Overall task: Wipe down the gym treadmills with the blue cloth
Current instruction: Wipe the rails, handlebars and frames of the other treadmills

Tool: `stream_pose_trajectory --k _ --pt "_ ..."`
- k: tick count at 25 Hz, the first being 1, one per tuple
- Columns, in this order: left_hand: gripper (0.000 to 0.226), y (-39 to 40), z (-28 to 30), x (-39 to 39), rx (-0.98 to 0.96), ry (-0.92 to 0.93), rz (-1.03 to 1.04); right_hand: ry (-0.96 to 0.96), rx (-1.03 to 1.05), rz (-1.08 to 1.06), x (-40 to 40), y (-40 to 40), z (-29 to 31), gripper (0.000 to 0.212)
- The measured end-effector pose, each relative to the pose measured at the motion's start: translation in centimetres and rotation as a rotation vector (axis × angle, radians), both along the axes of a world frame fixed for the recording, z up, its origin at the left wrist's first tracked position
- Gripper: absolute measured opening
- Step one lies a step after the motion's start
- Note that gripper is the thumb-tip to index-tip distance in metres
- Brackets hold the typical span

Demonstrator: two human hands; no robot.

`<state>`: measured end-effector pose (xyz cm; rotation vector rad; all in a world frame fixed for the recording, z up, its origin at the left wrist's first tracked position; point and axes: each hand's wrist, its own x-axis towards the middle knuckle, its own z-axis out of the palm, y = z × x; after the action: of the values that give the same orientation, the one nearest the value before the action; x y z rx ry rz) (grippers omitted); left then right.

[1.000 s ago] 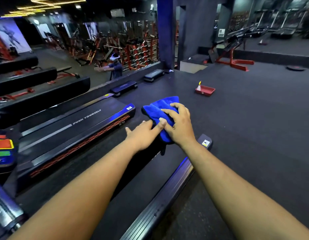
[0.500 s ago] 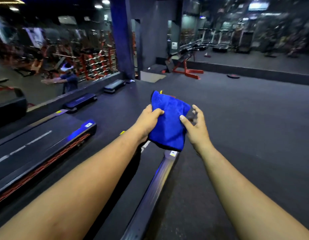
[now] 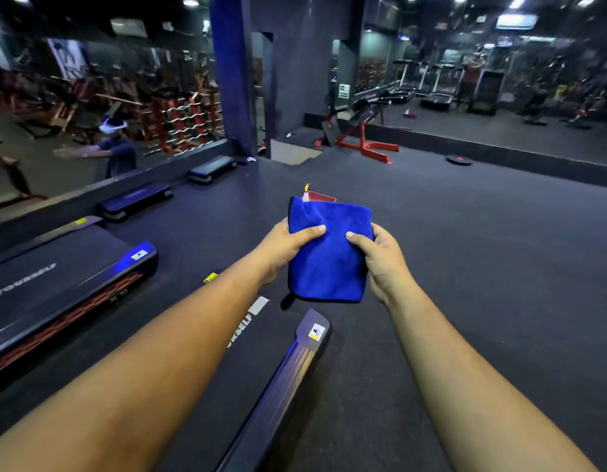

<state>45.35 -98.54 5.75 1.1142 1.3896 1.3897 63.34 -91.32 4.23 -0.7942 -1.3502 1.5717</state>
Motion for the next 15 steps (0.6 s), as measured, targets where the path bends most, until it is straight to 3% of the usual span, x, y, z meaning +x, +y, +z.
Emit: stream_pose_trajectory --k 6,12,15 --pt "0.041 7.6 -3.1 -5.2 -0.11 0.131 0.197 -0.11 0.026 0.011 -5.6 11.1 -0.9 0.024" --pt "0.042 13.4 -6.8 -14.7 0.032 -0.172 0.397 -0.097 0.026 0.181 -17.9 18.3 -2.6 0.025" --pt "0.034 14.3 -6.7 -18.4 0.066 -0.228 0.515 -0.048 0.02 0.24 -23.8 20.2 -2.3 0.031"
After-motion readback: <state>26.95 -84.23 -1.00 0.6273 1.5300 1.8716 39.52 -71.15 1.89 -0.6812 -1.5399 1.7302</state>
